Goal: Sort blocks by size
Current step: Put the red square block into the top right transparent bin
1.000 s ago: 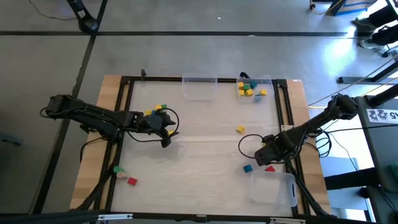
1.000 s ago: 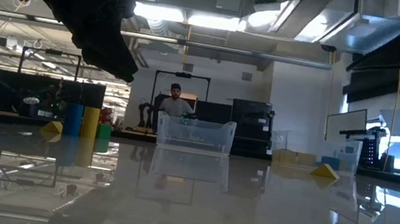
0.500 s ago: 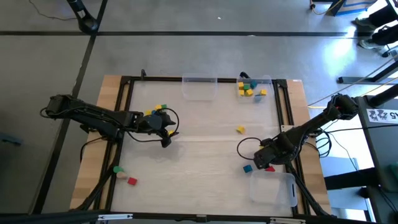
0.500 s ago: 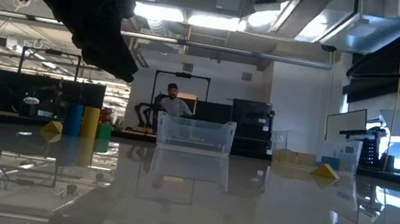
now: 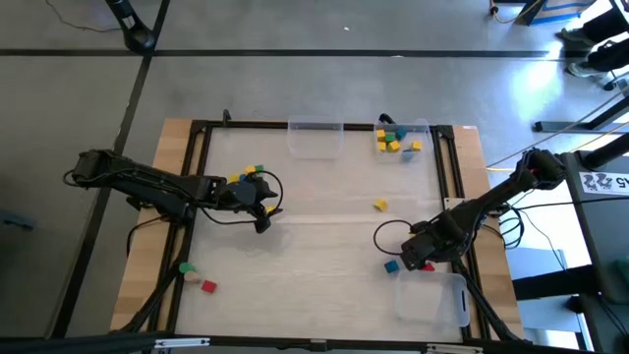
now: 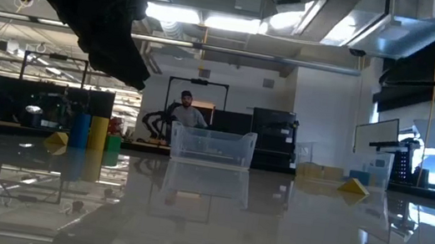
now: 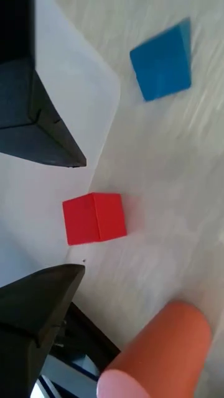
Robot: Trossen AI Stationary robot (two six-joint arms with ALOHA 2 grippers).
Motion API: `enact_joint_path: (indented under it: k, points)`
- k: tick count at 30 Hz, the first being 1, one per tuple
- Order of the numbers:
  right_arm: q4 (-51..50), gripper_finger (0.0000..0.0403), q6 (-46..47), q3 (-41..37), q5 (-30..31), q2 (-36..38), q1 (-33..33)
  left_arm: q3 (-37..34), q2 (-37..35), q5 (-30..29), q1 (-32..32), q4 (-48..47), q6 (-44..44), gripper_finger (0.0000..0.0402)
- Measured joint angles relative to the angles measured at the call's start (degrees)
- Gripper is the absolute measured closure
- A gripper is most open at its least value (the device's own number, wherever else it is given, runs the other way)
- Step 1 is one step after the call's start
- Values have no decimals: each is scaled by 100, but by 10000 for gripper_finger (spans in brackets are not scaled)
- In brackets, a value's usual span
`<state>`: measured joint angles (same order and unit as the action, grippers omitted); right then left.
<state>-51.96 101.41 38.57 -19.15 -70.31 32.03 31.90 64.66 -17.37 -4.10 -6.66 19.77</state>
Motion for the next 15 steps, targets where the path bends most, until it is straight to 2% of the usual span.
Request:
enact_joint_path:
  k: [5, 15]
  points:
    - [105, 136, 15, 0, -153, -166, 164, 0, 0, 0, 0, 5, -2, 163]
    - [279, 136, 160, 0, 154, -557, 374, 0, 0, 0, 2, 5, -2, 163]
